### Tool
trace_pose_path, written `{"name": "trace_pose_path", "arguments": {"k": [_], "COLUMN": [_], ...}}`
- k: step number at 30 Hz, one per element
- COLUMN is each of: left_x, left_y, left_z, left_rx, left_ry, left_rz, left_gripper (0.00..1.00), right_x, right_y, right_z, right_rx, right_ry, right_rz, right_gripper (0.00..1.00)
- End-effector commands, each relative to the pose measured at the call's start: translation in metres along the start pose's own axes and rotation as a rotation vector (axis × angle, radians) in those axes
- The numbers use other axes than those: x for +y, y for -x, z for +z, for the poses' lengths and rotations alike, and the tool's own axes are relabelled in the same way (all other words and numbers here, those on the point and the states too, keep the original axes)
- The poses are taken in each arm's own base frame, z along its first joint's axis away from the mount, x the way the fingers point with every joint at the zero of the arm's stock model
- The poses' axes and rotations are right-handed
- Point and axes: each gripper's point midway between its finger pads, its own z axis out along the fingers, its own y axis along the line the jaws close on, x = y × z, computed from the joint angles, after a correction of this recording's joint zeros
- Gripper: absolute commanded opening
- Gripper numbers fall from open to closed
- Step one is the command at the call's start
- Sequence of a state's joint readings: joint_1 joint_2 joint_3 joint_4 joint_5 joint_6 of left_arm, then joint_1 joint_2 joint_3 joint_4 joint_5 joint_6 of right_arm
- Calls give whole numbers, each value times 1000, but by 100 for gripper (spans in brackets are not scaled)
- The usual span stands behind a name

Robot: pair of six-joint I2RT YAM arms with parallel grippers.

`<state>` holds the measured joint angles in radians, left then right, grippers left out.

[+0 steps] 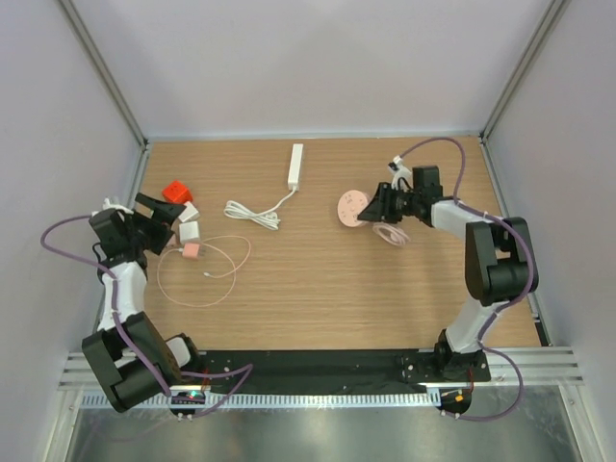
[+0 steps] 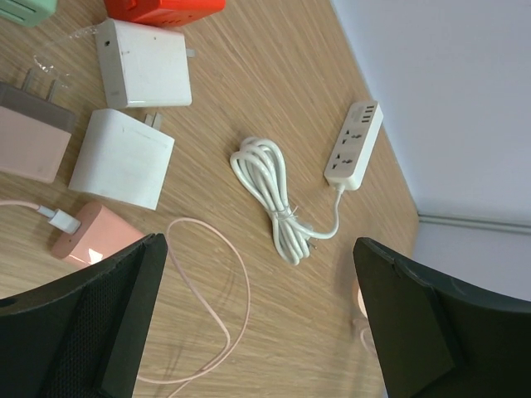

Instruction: Pull the plug off the socket

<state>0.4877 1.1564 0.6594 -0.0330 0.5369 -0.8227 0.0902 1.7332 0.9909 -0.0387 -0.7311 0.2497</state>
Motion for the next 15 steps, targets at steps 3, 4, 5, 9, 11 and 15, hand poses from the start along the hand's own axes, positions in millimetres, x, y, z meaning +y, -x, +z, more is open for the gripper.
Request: {"name": "trace_pose_path", "arguments": {"k": [3, 4, 5, 9, 11, 15], "left_x": [-10, -10, -11, -11, -12, -11], "left_y": [-3, -4, -4, -5, -4, -6], "left_z": [-5, -5, -5, -4, -4, -2], "left_rx": [20, 25, 26, 33, 30, 42], "left_ry": [-48, -51, -55, -61, -66, -65], "left_rz": [17, 15, 15, 1, -5, -19], "left_gripper": [100, 100, 100, 100, 100, 100], "right_x": [40, 37, 32, 27, 16, 22], "right_y": [68, 74, 70, 94, 90, 108], "right_z": [32, 39, 52, 86, 106, 131], "right_rx": [-74, -75, -48, -61, -49, -80], "right_ry": [42, 25, 16, -24, -48, -37], "right_rz": [30, 53, 107, 216, 276, 339], "right_gripper": [1, 1, 1, 1, 1, 1]}}
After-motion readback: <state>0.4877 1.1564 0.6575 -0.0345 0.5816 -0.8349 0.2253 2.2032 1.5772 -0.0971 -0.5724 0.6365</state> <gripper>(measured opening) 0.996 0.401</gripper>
